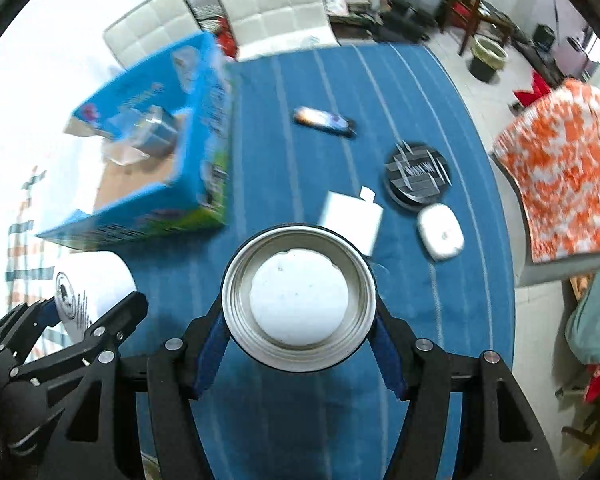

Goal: Organize rigid objects
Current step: 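Carry the cream jar and silver dish over the blue box with both grippers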

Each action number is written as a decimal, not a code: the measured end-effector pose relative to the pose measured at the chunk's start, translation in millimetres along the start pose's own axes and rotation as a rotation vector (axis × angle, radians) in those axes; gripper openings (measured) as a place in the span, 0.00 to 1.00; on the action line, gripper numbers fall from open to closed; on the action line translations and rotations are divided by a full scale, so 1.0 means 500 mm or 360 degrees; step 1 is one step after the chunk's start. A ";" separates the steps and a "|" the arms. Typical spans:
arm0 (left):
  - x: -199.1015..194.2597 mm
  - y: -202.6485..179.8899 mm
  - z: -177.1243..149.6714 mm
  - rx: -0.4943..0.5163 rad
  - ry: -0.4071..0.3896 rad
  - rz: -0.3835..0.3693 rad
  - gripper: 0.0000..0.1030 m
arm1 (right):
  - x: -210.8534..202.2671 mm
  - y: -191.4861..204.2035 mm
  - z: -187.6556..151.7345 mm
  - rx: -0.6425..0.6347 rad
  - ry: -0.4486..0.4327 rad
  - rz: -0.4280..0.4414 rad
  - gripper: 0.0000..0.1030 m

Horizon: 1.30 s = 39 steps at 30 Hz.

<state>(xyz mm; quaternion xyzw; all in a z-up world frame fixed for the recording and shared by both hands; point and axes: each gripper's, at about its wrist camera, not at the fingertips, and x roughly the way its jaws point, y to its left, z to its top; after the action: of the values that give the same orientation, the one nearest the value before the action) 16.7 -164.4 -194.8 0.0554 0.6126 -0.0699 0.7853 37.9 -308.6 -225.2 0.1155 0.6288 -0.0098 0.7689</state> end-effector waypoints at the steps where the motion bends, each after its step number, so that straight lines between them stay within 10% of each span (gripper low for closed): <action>1: -0.019 0.022 0.002 -0.0027 -0.0027 -0.0005 0.64 | -0.011 0.017 0.005 -0.0013 -0.0016 0.0007 0.65; 23: -0.140 0.418 0.151 -0.0145 -0.0317 0.0105 0.64 | -0.037 0.394 0.137 -0.0179 -0.0198 0.0014 0.65; 39: 0.201 0.524 0.287 -0.0166 0.0161 0.0180 0.64 | 0.311 0.373 0.257 -0.0083 0.0261 -0.0182 0.65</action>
<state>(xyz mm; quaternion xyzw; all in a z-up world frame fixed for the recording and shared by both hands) 224.1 64.4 -256.9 0.0524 0.6502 0.0094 0.7579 224.4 -131.4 -321.6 0.0598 0.6952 -0.0280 0.7158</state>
